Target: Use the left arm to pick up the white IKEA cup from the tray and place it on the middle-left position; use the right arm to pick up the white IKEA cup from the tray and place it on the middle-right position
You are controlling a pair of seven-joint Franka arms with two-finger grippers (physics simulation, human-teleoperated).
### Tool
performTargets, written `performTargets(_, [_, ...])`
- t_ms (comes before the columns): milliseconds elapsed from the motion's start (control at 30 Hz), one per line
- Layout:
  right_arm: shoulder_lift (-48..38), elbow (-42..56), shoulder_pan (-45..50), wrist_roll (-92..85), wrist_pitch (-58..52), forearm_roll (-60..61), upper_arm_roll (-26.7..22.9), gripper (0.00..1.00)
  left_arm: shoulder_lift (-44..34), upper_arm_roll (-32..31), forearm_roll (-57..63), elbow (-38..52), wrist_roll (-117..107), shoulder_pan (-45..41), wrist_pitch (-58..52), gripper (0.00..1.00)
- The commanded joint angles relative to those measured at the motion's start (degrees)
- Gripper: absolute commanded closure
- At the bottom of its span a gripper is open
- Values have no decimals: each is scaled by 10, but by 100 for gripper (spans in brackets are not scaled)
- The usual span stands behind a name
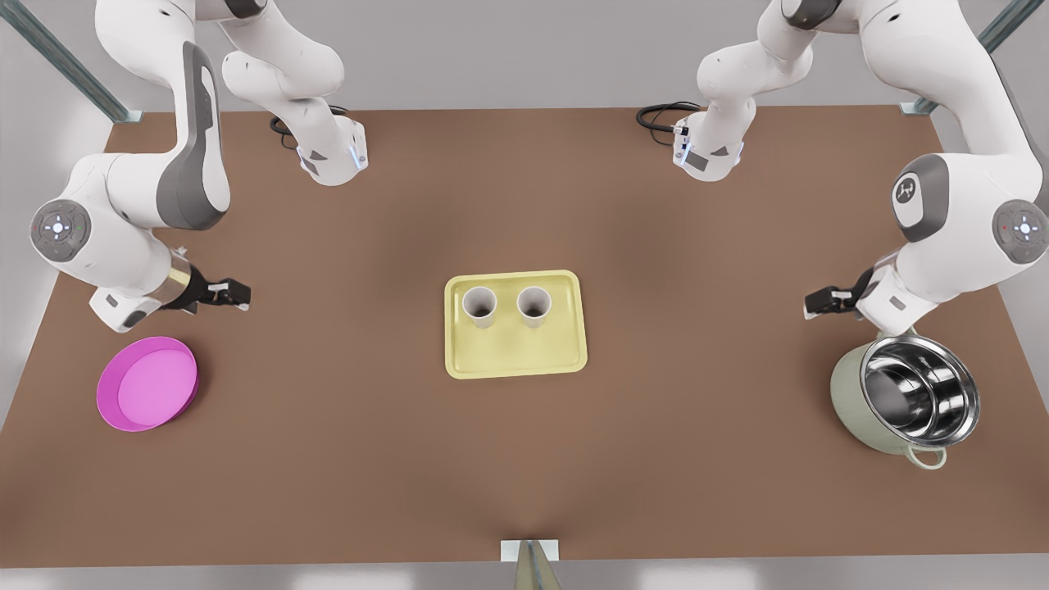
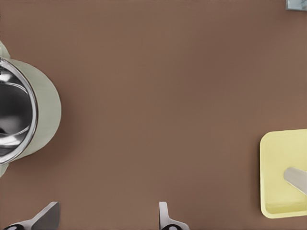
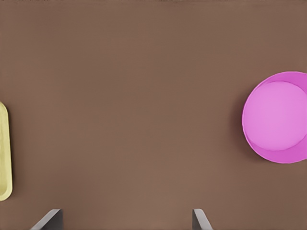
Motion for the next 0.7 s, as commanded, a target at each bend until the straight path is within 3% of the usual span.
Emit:
performTargets(0, [0,0,1,-19,16,0,0,0,-1,0,1,0,-21,0,20,0])
performTargets(67, [0,0,2,-19,15,0,1,0,0,-2,0,4,-21,-8,21,0])
performTargets(167, [26,-1,85,34,15,1,2,0,1,-1,13,-3,-34,-7,3,0])
performTargets(267, [72,-1,202,206,58,6,2,0,-5,-4,13,-8,-59,-10,3,0])
performTargets(400, [121,-1,288,427,129,52,2,0,-10,-14,13,-14,-56,-28,3,0])
performTargets(667, [171,-45,340,514,263,53,21,0,-21,-19,12,-1,-64,-43,-8,0])
